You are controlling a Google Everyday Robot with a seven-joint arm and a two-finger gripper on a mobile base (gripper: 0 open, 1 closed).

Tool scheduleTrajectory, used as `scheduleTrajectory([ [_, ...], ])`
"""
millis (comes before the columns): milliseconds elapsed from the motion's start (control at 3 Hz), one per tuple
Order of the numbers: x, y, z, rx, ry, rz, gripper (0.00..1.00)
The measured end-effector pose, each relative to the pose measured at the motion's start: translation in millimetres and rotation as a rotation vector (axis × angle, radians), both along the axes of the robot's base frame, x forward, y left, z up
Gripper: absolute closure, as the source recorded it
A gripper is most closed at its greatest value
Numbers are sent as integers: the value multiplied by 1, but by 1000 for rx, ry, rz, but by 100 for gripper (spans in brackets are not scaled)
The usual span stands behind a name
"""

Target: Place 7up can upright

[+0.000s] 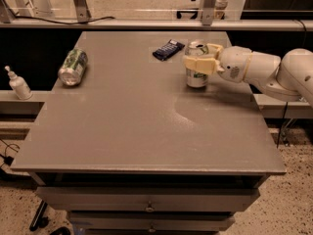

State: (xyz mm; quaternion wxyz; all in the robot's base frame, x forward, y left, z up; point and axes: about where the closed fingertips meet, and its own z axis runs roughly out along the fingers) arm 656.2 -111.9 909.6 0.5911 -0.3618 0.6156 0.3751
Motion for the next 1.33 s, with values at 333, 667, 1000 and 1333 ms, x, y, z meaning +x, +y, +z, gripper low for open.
scheduleTrajectory([
  [333,-1,-4,-1,-11,1,0,13],
  [667,-6,-11,4,-27,-9,-8,0],
  [1000,-13,-21,13,-39,-28,-21,0],
  [1333,-23,-36,44,-67,-79,-35,0],
])
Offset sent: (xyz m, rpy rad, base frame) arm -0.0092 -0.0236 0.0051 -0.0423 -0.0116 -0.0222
